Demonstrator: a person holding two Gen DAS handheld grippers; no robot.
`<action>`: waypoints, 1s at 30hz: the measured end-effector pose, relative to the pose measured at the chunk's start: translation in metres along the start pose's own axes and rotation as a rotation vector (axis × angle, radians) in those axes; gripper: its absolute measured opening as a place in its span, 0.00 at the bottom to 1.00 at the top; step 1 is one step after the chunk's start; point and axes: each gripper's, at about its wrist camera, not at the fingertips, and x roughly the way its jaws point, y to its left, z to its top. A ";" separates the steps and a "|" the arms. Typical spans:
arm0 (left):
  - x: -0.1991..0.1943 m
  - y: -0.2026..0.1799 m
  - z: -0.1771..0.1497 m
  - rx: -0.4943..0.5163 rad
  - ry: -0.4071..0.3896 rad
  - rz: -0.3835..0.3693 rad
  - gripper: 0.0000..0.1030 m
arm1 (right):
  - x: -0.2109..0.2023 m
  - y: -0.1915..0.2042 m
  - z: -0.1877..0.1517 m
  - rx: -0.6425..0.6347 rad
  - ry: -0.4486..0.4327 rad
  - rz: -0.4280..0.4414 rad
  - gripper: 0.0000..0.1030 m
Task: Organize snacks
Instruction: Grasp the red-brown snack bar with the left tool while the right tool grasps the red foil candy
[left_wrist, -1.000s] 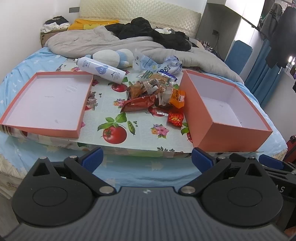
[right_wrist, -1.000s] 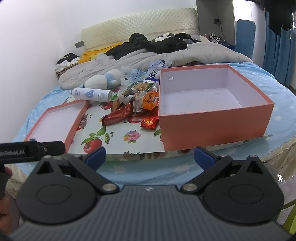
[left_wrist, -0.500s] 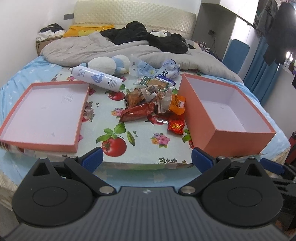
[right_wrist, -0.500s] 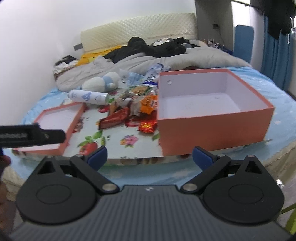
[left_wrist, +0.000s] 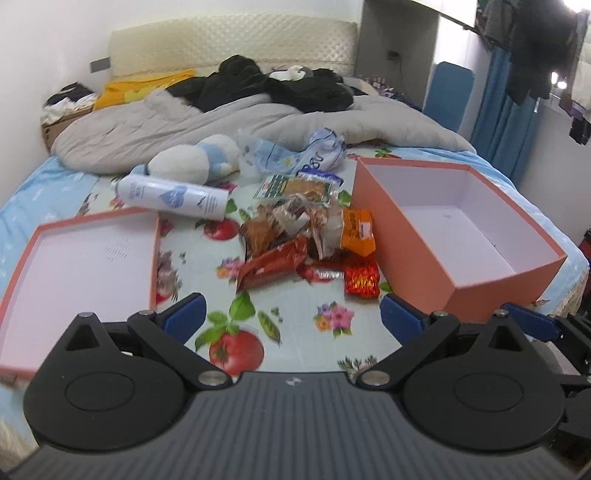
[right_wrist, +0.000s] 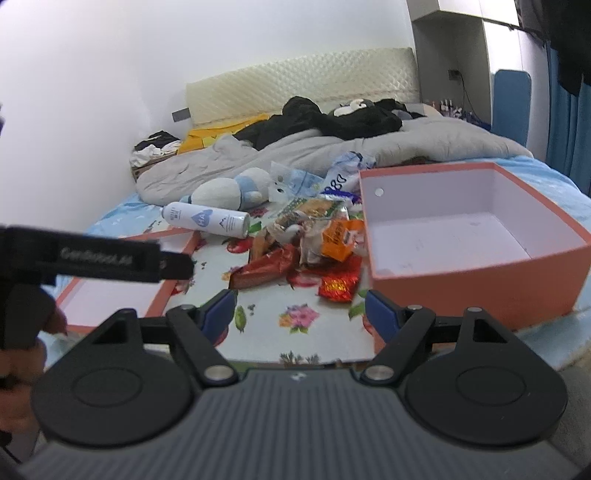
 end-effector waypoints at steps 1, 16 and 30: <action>0.008 0.003 0.004 0.005 0.009 -0.008 0.99 | 0.005 0.003 0.000 -0.004 -0.010 -0.027 0.77; 0.128 0.070 0.060 -0.047 0.129 -0.101 0.94 | 0.148 0.031 0.001 0.021 0.124 -0.239 0.50; 0.239 0.086 0.036 -0.061 0.285 -0.174 0.83 | 0.221 0.030 -0.016 -0.072 0.225 -0.449 0.46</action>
